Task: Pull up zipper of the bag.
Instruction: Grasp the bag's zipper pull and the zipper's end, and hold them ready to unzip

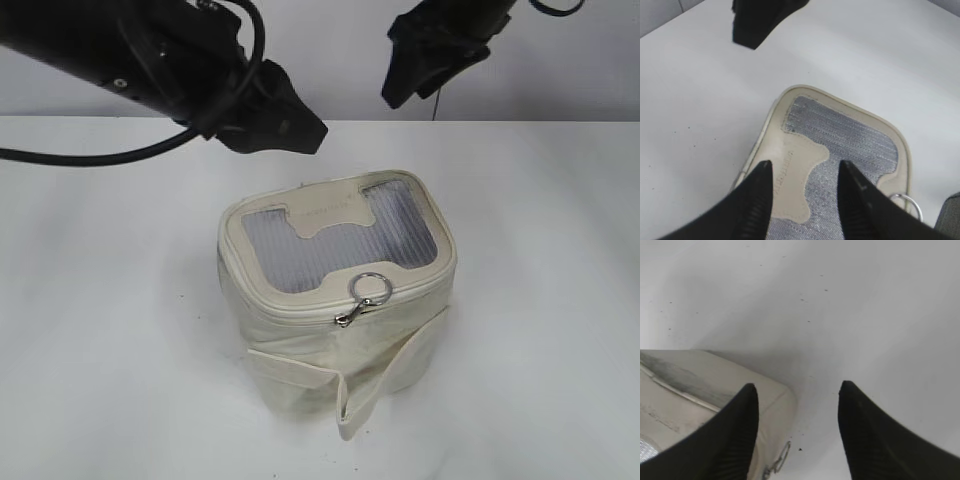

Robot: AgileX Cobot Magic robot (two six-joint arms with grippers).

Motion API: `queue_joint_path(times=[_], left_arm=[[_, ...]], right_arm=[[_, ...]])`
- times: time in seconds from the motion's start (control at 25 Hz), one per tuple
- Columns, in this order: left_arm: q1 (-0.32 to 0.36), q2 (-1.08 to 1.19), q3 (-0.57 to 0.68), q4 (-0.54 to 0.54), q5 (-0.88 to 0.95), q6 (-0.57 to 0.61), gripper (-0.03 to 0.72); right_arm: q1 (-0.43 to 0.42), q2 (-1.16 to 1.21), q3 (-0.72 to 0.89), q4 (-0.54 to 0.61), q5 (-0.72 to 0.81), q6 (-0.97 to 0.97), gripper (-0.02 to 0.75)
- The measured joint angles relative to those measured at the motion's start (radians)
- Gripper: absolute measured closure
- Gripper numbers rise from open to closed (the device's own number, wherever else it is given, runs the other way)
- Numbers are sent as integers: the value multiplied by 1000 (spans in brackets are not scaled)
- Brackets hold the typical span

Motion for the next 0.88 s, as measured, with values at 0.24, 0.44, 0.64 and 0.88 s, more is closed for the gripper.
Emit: queue_joint_path(times=[0.24, 0.44, 0.64, 0.88], left_arm=[[32, 194, -207, 36, 136, 0, 349], [32, 364, -435, 70, 248, 0, 348], [32, 534, -645, 78, 392, 2, 308], [32, 663, -806, 81, 520, 4, 287]], right_arm=[[-115, -52, 113, 0, -2, 1, 360], [-172, -83, 236, 15, -2, -18, 363], [-178, -98, 307, 24, -2, -33, 363], [-178, -98, 310, 31, -2, -39, 363]])
